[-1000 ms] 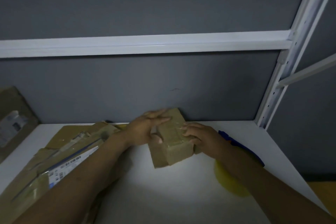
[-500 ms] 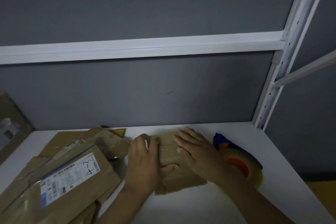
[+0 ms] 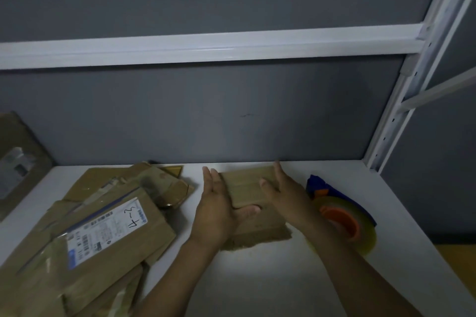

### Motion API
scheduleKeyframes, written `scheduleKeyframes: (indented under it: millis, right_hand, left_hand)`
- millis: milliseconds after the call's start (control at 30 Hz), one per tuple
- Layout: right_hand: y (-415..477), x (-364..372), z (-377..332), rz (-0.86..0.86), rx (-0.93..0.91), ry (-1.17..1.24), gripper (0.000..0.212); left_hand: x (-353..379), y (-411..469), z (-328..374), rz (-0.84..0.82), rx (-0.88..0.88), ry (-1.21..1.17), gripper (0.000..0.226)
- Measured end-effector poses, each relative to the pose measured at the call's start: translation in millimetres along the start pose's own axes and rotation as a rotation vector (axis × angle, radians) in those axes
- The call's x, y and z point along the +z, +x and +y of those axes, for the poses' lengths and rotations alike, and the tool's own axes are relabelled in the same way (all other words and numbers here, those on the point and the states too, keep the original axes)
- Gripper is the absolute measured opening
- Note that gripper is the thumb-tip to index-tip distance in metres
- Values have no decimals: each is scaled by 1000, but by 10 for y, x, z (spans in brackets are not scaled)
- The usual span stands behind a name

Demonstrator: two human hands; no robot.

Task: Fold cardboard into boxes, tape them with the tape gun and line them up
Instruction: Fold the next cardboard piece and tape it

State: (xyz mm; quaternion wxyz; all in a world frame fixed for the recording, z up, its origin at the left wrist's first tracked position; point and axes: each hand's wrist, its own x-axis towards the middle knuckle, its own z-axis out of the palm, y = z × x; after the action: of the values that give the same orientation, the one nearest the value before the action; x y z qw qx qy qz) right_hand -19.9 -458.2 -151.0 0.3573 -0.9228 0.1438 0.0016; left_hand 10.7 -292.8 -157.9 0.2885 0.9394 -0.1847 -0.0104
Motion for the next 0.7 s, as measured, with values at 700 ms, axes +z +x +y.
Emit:
scheduleKeyframes:
  millis: [700]
  right_hand:
    - [-358, 51, 151, 168, -14, 503, 45]
  left_hand:
    - [105, -358, -179, 355, 111, -459, 67]
